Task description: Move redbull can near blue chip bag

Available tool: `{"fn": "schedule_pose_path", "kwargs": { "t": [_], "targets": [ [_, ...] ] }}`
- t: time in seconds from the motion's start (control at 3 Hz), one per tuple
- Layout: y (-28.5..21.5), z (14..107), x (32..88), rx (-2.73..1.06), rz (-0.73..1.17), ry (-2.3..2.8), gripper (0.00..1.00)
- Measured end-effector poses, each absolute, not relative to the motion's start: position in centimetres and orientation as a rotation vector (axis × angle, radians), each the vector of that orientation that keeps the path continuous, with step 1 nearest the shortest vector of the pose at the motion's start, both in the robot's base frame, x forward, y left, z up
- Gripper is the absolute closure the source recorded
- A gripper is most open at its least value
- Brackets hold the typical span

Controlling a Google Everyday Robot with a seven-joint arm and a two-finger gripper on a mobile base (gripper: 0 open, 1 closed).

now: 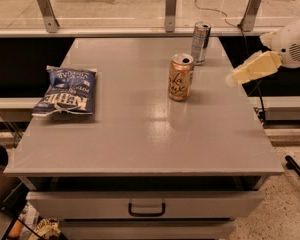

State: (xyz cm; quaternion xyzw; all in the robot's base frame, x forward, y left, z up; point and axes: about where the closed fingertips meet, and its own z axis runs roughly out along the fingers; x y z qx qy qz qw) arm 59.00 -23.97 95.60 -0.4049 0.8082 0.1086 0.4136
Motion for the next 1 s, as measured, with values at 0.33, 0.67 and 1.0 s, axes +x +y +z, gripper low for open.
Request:
{"fn": "schedule_pose_path", "kwargs": {
  "t": [0.33,0.67,1.0],
  "targets": [
    [-24.2,94.3,61.6,-0.918,0.332,2.005,0.00],
    [-25.2,93.2,63.6,-0.835,0.335,1.994,0.00],
    [-26.5,92.8,65.3,-0.761,0.305,1.972,0.00]
  ]
}}
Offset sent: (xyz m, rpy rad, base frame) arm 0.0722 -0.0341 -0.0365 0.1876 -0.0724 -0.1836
